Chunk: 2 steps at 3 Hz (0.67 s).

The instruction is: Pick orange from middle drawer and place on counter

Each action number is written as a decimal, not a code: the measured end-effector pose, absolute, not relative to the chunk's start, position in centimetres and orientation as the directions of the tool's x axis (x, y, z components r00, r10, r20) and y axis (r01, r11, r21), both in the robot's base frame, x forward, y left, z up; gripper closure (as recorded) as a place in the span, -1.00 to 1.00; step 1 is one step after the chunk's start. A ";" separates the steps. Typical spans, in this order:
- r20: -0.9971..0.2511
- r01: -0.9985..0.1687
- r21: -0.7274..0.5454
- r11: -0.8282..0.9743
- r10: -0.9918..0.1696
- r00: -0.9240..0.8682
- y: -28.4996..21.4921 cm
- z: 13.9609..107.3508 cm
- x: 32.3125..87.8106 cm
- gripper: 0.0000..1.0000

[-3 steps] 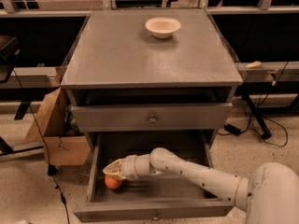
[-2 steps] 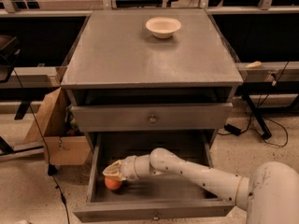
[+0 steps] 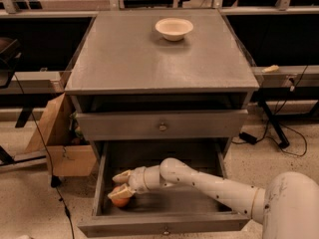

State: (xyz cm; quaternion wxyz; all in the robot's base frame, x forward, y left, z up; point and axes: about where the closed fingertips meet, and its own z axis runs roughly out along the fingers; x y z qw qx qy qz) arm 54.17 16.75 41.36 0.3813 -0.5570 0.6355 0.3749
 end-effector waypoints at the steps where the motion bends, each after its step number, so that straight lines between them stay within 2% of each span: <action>1: -0.902 -0.994 0.059 0.087 -0.421 -0.091 16.5 40.3 54.0 -0.83; 2: -0.903 -0.995 0.059 0.080 -0.421 -0.088 16.5 39.9 53.8 -1.00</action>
Offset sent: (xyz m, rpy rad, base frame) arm -0.0028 -0.0073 -0.0179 0.0027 0.0036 0.0200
